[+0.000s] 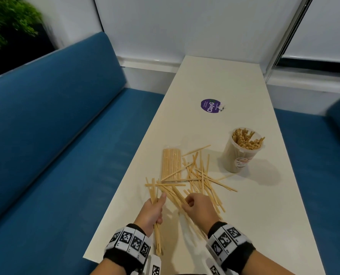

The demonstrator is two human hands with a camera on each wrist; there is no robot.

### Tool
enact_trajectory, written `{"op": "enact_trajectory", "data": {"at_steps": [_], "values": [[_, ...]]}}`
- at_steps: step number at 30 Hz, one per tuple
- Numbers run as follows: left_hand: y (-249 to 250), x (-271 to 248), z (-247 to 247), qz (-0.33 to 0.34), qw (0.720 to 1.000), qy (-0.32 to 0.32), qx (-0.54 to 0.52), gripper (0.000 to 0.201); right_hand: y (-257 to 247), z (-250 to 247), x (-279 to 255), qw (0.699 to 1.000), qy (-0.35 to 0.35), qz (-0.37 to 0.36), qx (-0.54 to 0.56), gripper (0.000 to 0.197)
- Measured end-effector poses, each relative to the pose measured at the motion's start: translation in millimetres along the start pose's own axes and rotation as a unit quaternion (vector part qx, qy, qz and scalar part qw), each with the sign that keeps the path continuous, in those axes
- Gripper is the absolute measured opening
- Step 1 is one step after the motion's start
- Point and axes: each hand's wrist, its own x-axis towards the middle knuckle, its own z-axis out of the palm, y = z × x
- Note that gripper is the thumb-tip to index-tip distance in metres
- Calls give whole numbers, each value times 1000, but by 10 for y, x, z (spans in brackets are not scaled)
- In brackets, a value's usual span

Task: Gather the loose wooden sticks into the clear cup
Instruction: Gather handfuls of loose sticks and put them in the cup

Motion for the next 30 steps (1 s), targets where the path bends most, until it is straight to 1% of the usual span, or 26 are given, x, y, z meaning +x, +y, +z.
{"op": "enact_trajectory", "data": {"at_steps": [2,4,7,10,13,15,16,18,20,22,24,25,27,30], "values": [[25,-19,85,7,1000,-23,15,40,-75,-68,-29,998,18,-8,63,9],[60,-42,164,16,999,-43,21,43,-181,-110,-70,991,21,-26,127,12],[114,-51,268,43,997,-66,8,46,-306,-105,-127,985,8,-49,165,21],[174,-46,306,45,997,-58,-36,44,-354,-78,-144,981,-1,-59,187,10],[195,-14,285,36,997,-35,-57,47,-352,-108,-136,976,-36,-69,202,13],[186,19,264,28,998,-9,-50,43,-316,-159,-89,978,-45,-69,194,10],[178,33,247,22,999,9,-42,41,-276,-188,-40,981,-33,-59,184,10],[171,49,211,6,999,28,-40,37,-155,-238,114,990,17,-24,139,12],[158,59,182,-3,998,25,-59,34,7,-278,316,998,60,22,24,32],[149,60,177,-6,996,19,-85,32,164,-321,480,990,69,67,-99,53],[153,57,192,-6,995,11,-98,32,291,-351,591,981,67,92,-157,65],[152,65,201,-5,995,5,-98,33,340,-352,620,978,65,95,-173,68],[159,80,219,-4,996,-5,-94,34,426,-303,646,972,57,88,-212,62],[160,125,238,-1,997,-11,-81,31,477,-251,600,965,61,59,-247,38]]}}
